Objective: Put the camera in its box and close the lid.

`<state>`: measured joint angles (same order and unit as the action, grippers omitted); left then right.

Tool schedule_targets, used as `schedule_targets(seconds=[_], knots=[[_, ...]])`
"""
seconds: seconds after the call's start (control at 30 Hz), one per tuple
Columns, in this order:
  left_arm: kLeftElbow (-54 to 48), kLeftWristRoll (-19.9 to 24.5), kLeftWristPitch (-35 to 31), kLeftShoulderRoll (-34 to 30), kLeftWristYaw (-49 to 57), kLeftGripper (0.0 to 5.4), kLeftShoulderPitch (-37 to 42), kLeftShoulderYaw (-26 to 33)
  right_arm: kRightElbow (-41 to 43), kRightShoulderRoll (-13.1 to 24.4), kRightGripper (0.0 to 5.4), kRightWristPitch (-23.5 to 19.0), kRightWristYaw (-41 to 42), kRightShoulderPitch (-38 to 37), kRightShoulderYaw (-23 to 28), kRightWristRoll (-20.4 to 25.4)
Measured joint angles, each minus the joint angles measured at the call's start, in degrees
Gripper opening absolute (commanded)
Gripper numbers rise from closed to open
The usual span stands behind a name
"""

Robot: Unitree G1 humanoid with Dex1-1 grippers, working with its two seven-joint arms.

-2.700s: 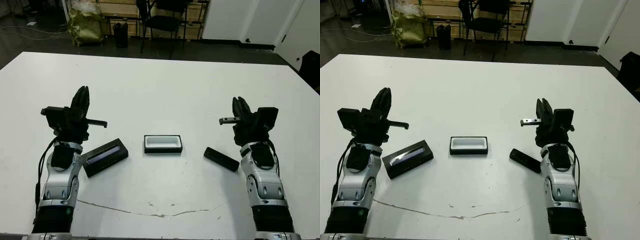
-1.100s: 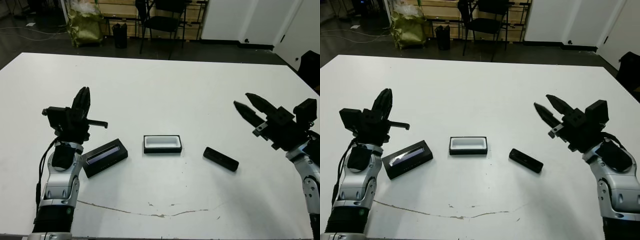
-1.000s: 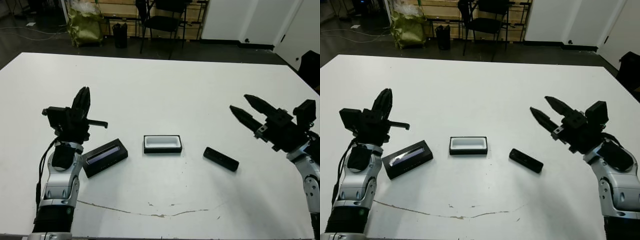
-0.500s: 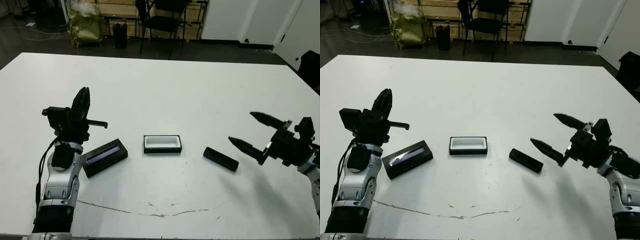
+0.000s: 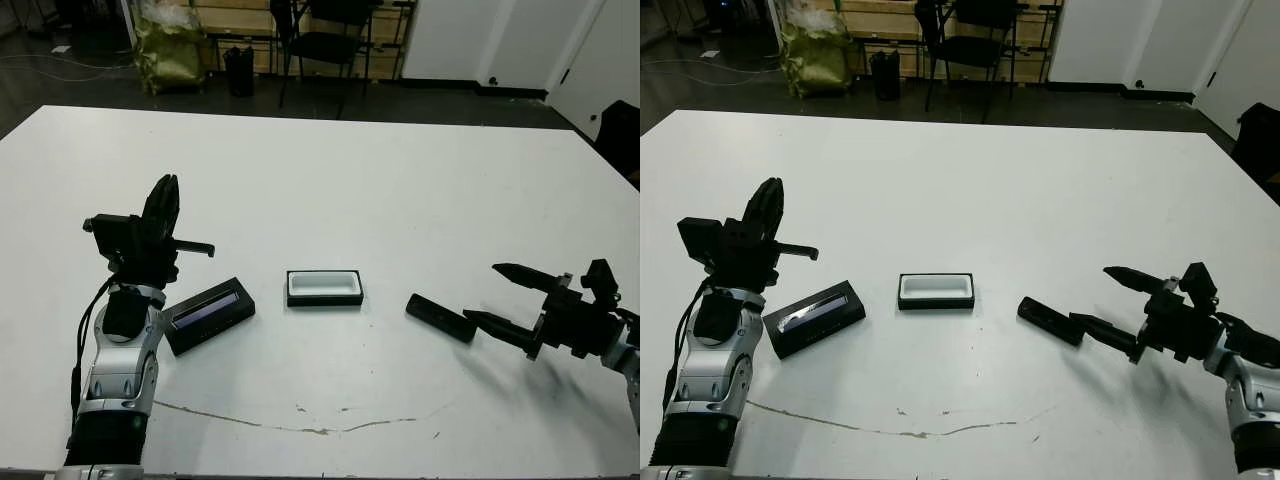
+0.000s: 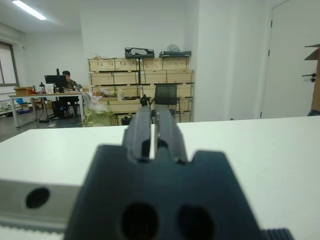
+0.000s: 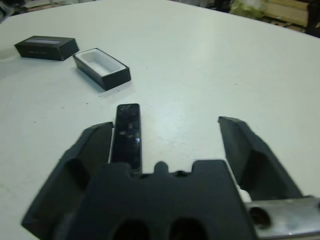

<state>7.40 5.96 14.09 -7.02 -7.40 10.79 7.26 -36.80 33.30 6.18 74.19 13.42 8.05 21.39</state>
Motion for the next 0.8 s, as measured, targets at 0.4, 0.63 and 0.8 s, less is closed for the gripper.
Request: schedule_targets(seconds=[0.4,0.63,0.8], knots=[[-0.8,0.0,-1.8,0.0,0.2,0.00,-0.1,0.0,-3.1,0.0,4.33,-1.2,5.4,1.9,-0.2,0.4],[-1.1,-0.1,-2.5,0.0,0.3,0.00,-0.1,0.0,-4.0,0.0,4.82,-1.0,5.6,1.9,-0.4,0.1],[-1.3,-0.1,-2.6,0.0,0.3,0.00,-0.1,0.0,-5.0,0.0,4.48,-0.8,5.9,2.0,-1.0,-0.9]])
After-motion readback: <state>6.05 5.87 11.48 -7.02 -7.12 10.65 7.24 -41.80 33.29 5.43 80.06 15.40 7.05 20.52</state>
